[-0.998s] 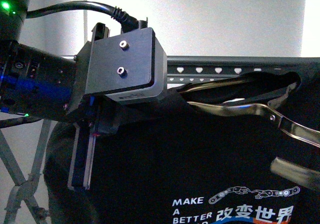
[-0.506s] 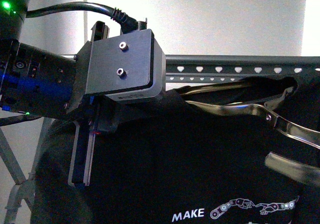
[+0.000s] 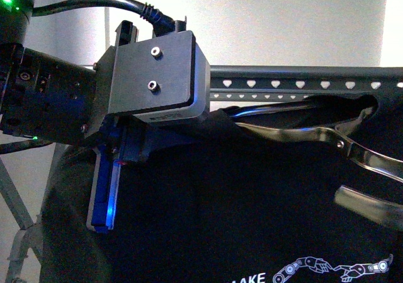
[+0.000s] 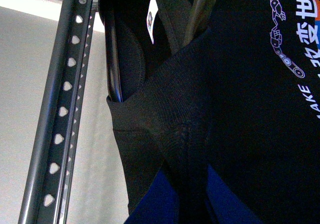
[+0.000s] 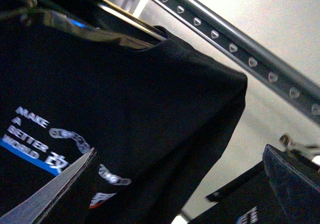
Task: Hang clothes on hanger
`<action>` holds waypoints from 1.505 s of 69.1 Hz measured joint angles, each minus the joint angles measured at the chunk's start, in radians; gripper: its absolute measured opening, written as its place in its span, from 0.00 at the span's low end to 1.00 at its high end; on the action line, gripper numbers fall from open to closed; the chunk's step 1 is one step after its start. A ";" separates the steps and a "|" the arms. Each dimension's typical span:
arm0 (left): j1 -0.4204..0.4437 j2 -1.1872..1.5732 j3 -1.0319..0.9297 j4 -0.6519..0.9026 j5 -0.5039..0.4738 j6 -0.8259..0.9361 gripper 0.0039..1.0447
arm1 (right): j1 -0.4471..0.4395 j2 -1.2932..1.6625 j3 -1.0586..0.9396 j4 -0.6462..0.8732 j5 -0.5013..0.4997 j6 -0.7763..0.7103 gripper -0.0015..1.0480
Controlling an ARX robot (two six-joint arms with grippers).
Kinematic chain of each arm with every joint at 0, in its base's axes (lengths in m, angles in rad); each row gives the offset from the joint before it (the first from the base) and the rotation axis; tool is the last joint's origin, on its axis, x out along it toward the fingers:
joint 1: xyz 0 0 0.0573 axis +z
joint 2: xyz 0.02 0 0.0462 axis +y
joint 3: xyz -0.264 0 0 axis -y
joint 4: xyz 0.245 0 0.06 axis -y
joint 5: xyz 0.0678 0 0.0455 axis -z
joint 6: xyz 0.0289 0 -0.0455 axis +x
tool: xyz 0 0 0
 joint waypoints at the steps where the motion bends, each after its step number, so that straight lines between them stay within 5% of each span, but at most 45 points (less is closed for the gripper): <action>1: -0.001 0.000 0.000 0.000 0.001 0.000 0.04 | 0.010 0.025 0.023 -0.009 0.000 -0.068 0.93; 14: 0.000 0.000 0.000 0.000 0.000 0.000 0.04 | 0.090 0.193 0.227 -0.148 0.027 -0.622 0.93; 23: 0.000 0.000 0.000 0.000 0.000 0.000 0.04 | 0.135 0.254 0.319 -0.209 0.061 -0.790 0.93; 63: 0.000 0.000 0.000 0.000 -0.002 0.000 0.04 | 0.298 0.523 0.618 -0.307 0.304 -0.909 0.92; 81: 0.000 0.000 0.000 0.000 -0.003 0.000 0.04 | 0.297 0.584 0.660 -0.293 0.350 -0.899 0.41; 96: 0.000 0.000 0.000 0.000 -0.002 -0.002 0.04 | 0.283 0.576 0.657 -0.272 0.336 -0.869 0.15; 104: 0.000 0.000 0.006 0.005 0.001 -0.002 0.20 | 0.270 0.565 0.647 -0.286 0.319 -0.849 0.08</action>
